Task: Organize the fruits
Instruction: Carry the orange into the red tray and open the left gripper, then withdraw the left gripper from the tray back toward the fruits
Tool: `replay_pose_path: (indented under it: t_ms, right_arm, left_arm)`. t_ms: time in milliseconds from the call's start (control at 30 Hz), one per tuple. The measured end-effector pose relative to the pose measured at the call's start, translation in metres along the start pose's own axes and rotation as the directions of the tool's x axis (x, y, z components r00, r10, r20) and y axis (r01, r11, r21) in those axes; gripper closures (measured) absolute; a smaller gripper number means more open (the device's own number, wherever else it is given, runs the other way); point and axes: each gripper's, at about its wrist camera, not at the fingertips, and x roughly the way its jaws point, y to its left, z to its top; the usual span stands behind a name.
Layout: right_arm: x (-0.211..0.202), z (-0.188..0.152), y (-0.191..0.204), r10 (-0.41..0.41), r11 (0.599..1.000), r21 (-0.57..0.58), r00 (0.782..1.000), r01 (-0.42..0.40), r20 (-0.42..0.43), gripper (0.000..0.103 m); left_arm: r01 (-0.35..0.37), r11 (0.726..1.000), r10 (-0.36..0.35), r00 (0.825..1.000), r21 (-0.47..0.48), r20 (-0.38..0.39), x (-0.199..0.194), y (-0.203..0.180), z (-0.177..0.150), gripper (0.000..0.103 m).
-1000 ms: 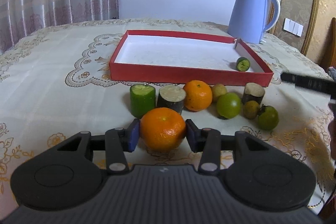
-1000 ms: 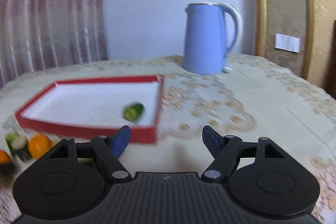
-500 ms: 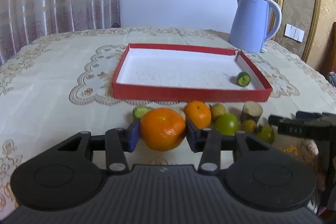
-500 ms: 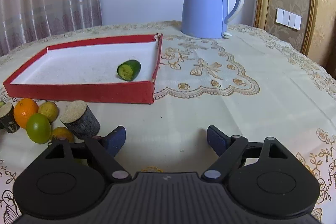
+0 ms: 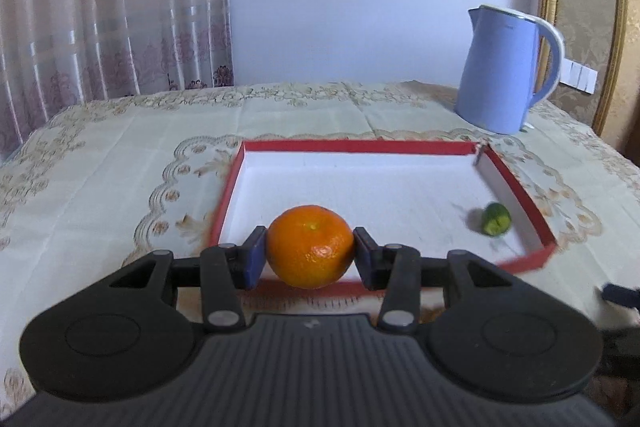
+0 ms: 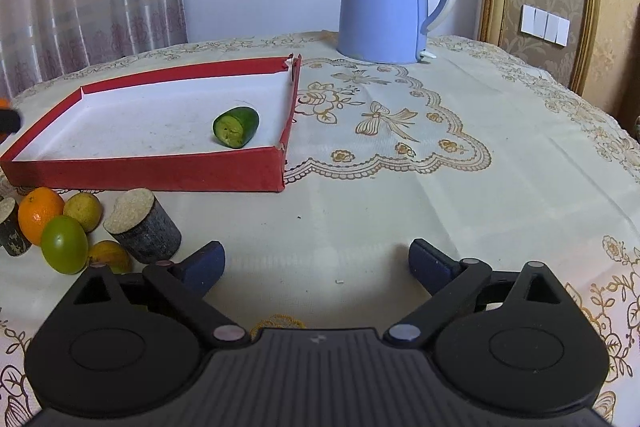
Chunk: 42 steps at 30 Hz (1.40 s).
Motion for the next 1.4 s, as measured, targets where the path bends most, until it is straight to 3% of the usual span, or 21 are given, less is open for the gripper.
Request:
replay_pose_path:
  t_ms: [400,800,933,1167,1400]
  right_arm:
    - [0.001,0.0,0.0,0.005,1.0,0.002,1.0,-0.005,-0.003,0.002]
    - [0.0,0.0,0.0,0.004,1.0,0.002,1.0,-0.004,-0.003,0.002]
    - [0.0,0.0,0.0,0.005,1.0,0.003,1.0,-0.005,-0.003,0.002]
    - [0.0,0.0,0.0,0.005,1.0,0.003,1.0,-0.005,-0.003,0.002]
    - [0.001,0.0,0.0,0.001,1.0,0.003,1.0,-0.001,-0.004,0.001]
  left_arm:
    - [0.029,0.999,-0.027,0.997,0.034,-0.076,0.075,-0.005,0.013,0.061]
    - [0.03,0.999,-0.027,0.991,0.02,-0.131,0.103,0.001,0.002,0.06]
    - [0.019,1.0,-0.017,0.994,0.016,-0.106,0.098,0.002,0.004,0.033]
    - [-0.008,0.999,0.01,0.999,0.032,-0.045,0.065,0.002,0.004,0.029]
    - [-0.023,0.999,0.021,0.998,0.025,0.06,-0.006,0.015,-0.021,0.019]
